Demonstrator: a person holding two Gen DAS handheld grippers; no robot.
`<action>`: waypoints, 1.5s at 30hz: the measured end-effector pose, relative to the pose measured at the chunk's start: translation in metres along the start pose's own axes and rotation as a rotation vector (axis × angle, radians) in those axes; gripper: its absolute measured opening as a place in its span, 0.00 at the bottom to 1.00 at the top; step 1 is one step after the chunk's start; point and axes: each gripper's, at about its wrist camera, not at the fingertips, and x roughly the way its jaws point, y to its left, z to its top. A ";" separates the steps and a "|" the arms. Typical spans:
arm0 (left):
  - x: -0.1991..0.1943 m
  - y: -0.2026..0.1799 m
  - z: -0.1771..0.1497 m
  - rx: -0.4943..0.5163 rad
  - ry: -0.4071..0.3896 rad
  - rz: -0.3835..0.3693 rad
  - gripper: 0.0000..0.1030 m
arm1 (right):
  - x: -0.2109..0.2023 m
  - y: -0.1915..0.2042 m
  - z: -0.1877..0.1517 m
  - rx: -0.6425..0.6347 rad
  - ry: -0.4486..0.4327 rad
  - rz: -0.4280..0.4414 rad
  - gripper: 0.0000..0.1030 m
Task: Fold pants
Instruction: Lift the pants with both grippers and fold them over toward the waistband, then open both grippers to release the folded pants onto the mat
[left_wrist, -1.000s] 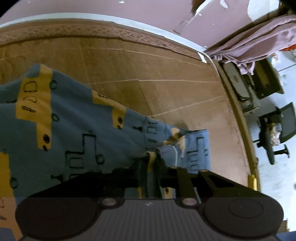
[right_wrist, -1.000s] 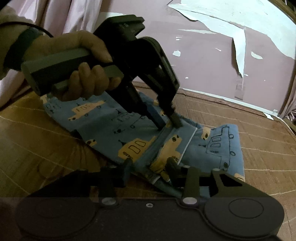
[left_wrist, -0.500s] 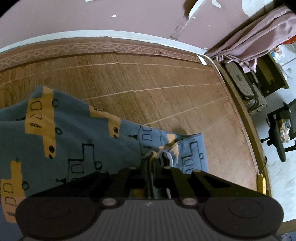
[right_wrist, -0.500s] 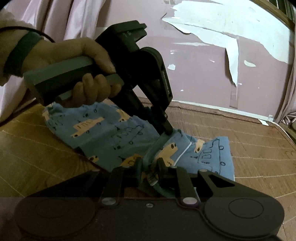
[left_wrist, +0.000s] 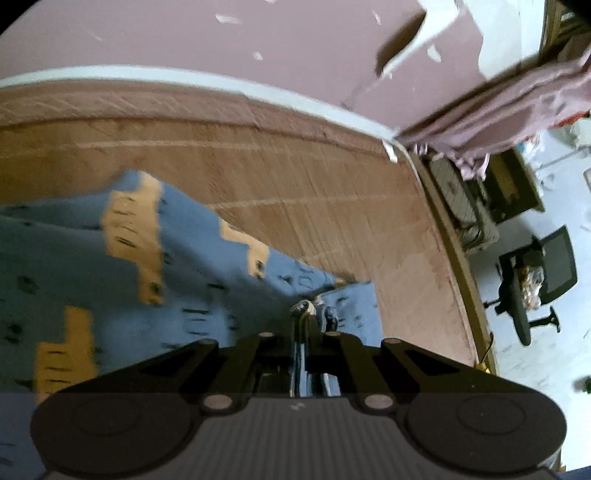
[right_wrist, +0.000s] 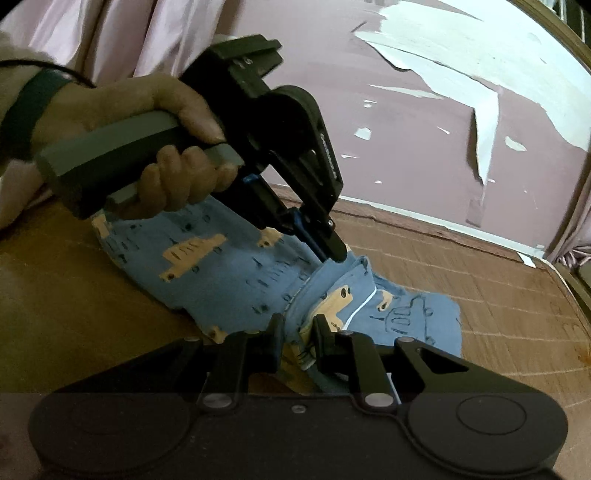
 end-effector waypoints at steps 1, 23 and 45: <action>-0.008 0.007 0.001 -0.011 -0.014 0.001 0.04 | 0.001 0.004 0.003 -0.016 0.000 0.002 0.17; -0.056 0.063 -0.021 0.048 -0.166 0.138 0.64 | 0.015 0.027 0.005 0.030 -0.019 0.196 0.51; -0.048 0.029 -0.060 0.291 -0.135 0.502 0.88 | 0.087 -0.120 -0.016 0.099 0.087 -0.297 0.85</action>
